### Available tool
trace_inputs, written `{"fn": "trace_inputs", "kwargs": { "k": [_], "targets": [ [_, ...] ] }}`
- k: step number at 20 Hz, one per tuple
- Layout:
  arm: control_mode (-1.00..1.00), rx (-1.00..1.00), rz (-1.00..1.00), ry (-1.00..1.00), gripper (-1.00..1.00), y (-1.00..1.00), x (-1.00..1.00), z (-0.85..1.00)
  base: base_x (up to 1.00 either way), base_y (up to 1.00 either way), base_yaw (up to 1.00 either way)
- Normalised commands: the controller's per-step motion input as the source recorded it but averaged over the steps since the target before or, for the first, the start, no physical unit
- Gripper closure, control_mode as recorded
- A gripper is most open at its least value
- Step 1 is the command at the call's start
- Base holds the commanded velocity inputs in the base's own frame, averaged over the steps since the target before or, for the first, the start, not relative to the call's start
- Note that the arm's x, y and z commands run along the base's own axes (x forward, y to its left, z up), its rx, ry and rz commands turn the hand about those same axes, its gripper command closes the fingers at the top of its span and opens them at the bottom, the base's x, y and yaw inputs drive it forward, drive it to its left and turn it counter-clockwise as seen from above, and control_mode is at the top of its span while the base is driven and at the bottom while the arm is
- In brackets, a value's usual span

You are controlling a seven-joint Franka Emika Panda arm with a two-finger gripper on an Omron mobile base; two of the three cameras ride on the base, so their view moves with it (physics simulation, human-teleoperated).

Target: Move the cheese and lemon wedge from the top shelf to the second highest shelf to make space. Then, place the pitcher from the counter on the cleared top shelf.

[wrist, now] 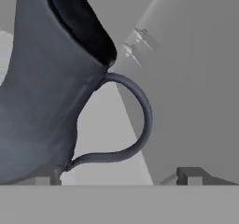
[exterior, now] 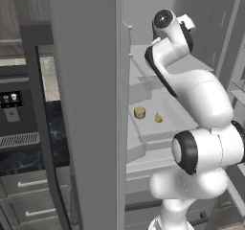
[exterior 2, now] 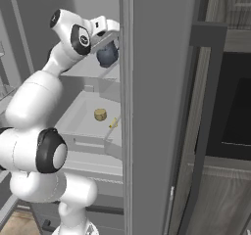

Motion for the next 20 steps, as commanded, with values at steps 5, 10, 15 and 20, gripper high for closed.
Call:
{"fn": "trace_inputs", "kwargs": {
  "k": [5, 10, 15, 20],
  "targets": [
    [-1.0, 0.01, 0.0, -0.23, -1.0, 0.0, -0.78, -0.45, 0.0, 0.0, 0.0],
    [-1.0, 0.06, 0.02, -0.34, -1.0, 0.0, -1.0, -0.13, 0.0, 0.0, 0.0],
    [-1.0, 0.09, 0.07, -0.37, -1.0, 0.0, -1.0, 0.0, 0.0, 0.0, 0.0],
    [-1.0, 0.08, 0.1, -0.18, -1.0, 0.09, -1.0, 0.0, 0.0, 0.0, 0.0]
  ]
}}
